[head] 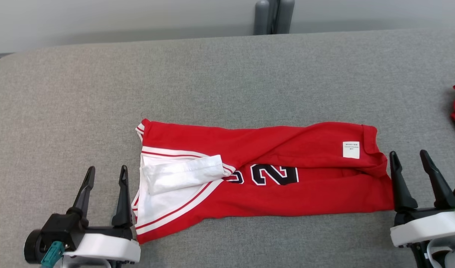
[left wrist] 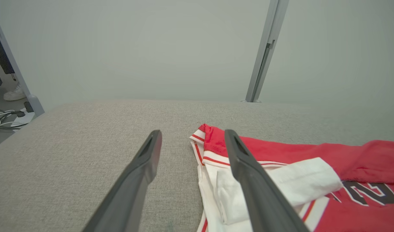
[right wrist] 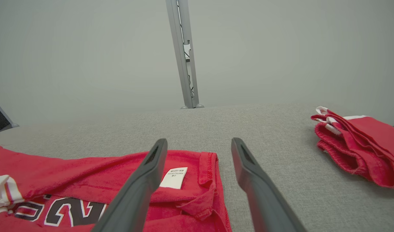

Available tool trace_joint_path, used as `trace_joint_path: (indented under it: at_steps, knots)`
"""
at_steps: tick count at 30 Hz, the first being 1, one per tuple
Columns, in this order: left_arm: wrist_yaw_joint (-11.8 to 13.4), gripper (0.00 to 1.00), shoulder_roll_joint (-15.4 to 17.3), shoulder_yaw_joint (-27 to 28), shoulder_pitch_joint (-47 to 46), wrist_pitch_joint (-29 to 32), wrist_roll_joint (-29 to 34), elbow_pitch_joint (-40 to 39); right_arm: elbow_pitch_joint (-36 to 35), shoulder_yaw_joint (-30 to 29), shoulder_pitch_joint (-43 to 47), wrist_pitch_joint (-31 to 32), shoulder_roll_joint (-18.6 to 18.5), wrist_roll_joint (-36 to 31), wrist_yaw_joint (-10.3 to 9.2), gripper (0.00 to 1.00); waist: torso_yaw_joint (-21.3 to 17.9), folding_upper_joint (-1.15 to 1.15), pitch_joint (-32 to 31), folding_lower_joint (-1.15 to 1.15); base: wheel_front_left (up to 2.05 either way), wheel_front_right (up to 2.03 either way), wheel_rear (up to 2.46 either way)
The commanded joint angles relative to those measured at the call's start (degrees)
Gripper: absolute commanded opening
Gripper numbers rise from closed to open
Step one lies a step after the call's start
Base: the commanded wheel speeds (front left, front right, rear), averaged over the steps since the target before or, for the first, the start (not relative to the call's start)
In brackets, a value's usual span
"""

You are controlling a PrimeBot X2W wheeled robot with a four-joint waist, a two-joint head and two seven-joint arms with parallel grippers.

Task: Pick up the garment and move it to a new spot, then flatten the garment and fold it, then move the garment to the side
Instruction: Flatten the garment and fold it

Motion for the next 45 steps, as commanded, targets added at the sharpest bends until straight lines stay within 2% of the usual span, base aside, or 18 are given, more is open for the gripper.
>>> trace_joint_path:
  at_steps: [1,4,8,18,19,20,21,22,28,40,45]
  knots:
    - [0.13,1.00,0.22,0.02,-1.42,0.00,0.14,-0.36,0.51,-0.29,-0.75,-0.04,-0.78,0.51,0.01,1.00,0.26,0.00,0.62,0.00,0.00,0.00,0.00]
    - [0.02,1.00,-0.06,-0.54,-2.33,0.16,0.35,-0.57,3.97,-0.76,-2.30,-0.10,-1.72,1.26,0.02,1.00,0.94,0.00,2.15,0.00,0.00,0.00,0.00]
    - [-0.47,1.00,-0.72,-1.16,-4.26,-0.15,0.52,-0.12,12.04,-0.34,-5.26,-0.45,-3.05,2.24,0.01,1.00,2.05,0.00,4.41,0.00,0.00,0.00,0.00]
    - [-1.26,1.00,-1.45,-1.54,-6.21,-0.54,0.59,1.67,25.86,5.41,-8.73,-0.44,-2.41,6.05,0.02,1.00,2.57,0.00,6.09,0.00,0.00,0.00,0.00]
    - [-1.35,1.00,-1.46,-1.55,-6.42,-0.57,0.59,1.79,27.01,6.18,-8.83,-0.20,-2.41,6.44,0.02,0.91,2.53,0.00,6.16,0.00,0.00,0.00,0.00]
    - [-1.46,1.00,-1.50,-1.53,-6.62,-0.62,0.60,1.94,28.00,7.08,-8.96,-0.24,-2.35,7.04,0.02,0.44,2.47,0.00,6.22,0.00,0.00,0.00,0.00]
    - [-1.43,1.00,-1.48,-1.44,-6.72,-0.65,0.59,2.08,28.68,7.96,-9.00,-0.12,-2.21,7.75,0.02,0.11,2.39,0.00,6.24,0.00,0.00,0.00,0.00]
    - [-1.49,1.00,-1.44,-1.38,-6.80,-0.69,0.58,2.24,29.38,8.75,-9.09,-0.06,-2.29,8.26,0.02,0.00,2.30,0.00,6.25,0.00,0.00,0.00,0.00]
    - [-1.90,1.00,-1.28,-0.95,-6.95,-0.77,0.60,2.91,30.65,9.39,-9.94,-2.01,-4.75,10.80,-0.16,0.00,1.68,0.00,5.88,0.00,0.00,0.00,0.00]
    - [-2.14,1.00,-1.55,-0.38,-5.99,-0.89,0.42,3.34,30.02,1.84,-8.78,-4.69,-12.79,11.02,-0.13,0.00,1.05,0.00,4.73,0.00,0.00,0.00,0.00]
    - [-2.24,1.00,-1.40,-0.13,-5.62,-0.89,0.63,3.52,27.50,0.86,-8.71,-4.18,-13.20,10.14,-0.02,0.00,0.63,0.00,4.21,0.00,0.00,0.00,0.00]
